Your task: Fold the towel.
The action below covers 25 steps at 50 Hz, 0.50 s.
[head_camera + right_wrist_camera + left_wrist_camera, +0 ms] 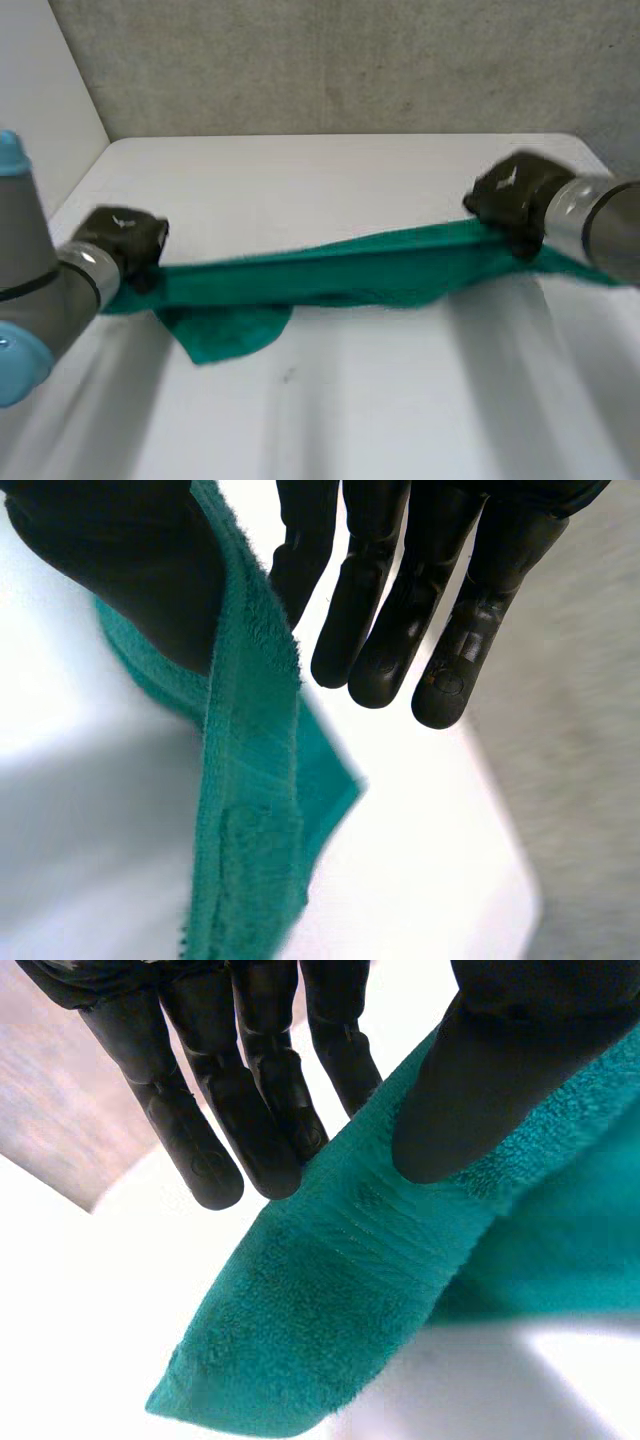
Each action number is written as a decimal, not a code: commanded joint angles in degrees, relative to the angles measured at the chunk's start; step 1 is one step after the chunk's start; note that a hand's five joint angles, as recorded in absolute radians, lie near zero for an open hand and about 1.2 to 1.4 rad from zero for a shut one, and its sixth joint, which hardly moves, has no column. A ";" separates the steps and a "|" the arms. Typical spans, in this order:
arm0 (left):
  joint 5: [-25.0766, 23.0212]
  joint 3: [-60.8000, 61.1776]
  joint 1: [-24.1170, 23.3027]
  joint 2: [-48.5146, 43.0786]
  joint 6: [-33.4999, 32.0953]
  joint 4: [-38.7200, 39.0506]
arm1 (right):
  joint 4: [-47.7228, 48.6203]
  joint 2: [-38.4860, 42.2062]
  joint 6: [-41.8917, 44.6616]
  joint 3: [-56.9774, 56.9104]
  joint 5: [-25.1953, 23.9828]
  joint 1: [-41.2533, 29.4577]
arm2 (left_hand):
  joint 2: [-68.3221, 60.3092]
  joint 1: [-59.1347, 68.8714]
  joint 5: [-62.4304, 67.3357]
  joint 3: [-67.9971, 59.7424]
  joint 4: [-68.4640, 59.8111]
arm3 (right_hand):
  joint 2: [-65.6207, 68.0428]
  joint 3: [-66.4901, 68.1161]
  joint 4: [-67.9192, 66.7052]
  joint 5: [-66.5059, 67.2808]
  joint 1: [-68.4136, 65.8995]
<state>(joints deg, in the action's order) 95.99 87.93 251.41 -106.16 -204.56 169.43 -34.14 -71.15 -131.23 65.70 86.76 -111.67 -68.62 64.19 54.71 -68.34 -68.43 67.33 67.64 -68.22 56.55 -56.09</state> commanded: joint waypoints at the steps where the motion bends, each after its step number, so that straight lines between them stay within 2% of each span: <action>1: -0.10 -7.58 -0.66 -10.37 -0.84 0.63 | 2.59 11.81 1.07 -4.70 1.66 -0.30 | -11.38 15.81 15.29 -11.66 -11.57 | 12.67 12.36 -11.78 13.45 -23.91; 5: -0.10 -16.46 -0.92 -13.89 -1.10 4.06 | 6.10 17.09 -0.60 -14.09 3.77 -0.30 | -11.38 15.81 15.29 -11.66 -11.57 | 12.67 12.36 -11.78 13.45 -23.91; 8: -0.10 -24.37 -1.01 -15.04 -2.42 10.02 | 11.28 19.20 -3.23 -24.46 5.61 -0.21 | -11.38 15.81 15.29 -11.66 -11.57 | 12.67 12.36 -11.78 13.45 -23.91; 12: -0.10 -32.11 -0.92 -14.69 -5.14 23.19 | 22.25 19.82 -6.05 -35.98 7.20 0.05 | -11.38 15.81 15.29 -11.66 -11.57 | 12.67 12.36 -11.78 13.45 -23.91; 13: -0.10 -32.90 -0.92 -14.25 -5.58 26.44 | 28.28 19.73 -6.49 -38.00 7.37 0.14 | -11.38 15.81 15.29 -11.66 -11.57 | 12.67 12.36 -11.78 13.45 -23.91; 14: -0.01 -33.35 -0.92 -12.77 -5.94 33.35 | 31.47 19.47 -6.75 -38.10 7.37 0.14 | -11.38 15.81 15.29 -11.66 -11.57 | 12.67 12.36 -11.78 13.45 -23.91; 17: 0.43 -32.48 -0.75 -9.43 -6.03 43.67 | 42.88 17.11 -6.41 -35.31 7.11 -0.03 | -11.38 15.81 15.29 -11.66 -11.57 | 12.67 12.36 -11.78 13.45 -23.91; 18: 0.52 -31.25 -0.66 -7.50 -5.85 48.92 | 42.93 17.09 -6.40 -35.29 7.11 -0.03 | -11.38 15.81 15.29 -11.66 -11.57 | 12.67 12.36 -11.78 13.45 -23.91; 20: 0.52 -28.97 -0.83 -6.17 -5.85 51.17 | 47.48 12.82 -6.05 -30.49 6.94 -0.03 | -11.38 15.81 15.29 -11.66 -11.57 | 12.67 12.36 -11.78 13.45 -23.91; 25: 0.34 -20.54 -0.65 -3.36 -5.50 49.42 | 48.21 5.59 -6.49 -19.14 3.25 0.05 | -11.38 15.81 15.29 -11.66 -11.57 | 12.67 12.36 -11.78 13.45 -23.91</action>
<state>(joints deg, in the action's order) 96.35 58.38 250.69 -113.26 -210.53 217.34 10.80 -57.93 -137.70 34.49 93.27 -111.68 -68.68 64.19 54.71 -68.39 -68.44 67.50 67.64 -68.23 56.55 -56.09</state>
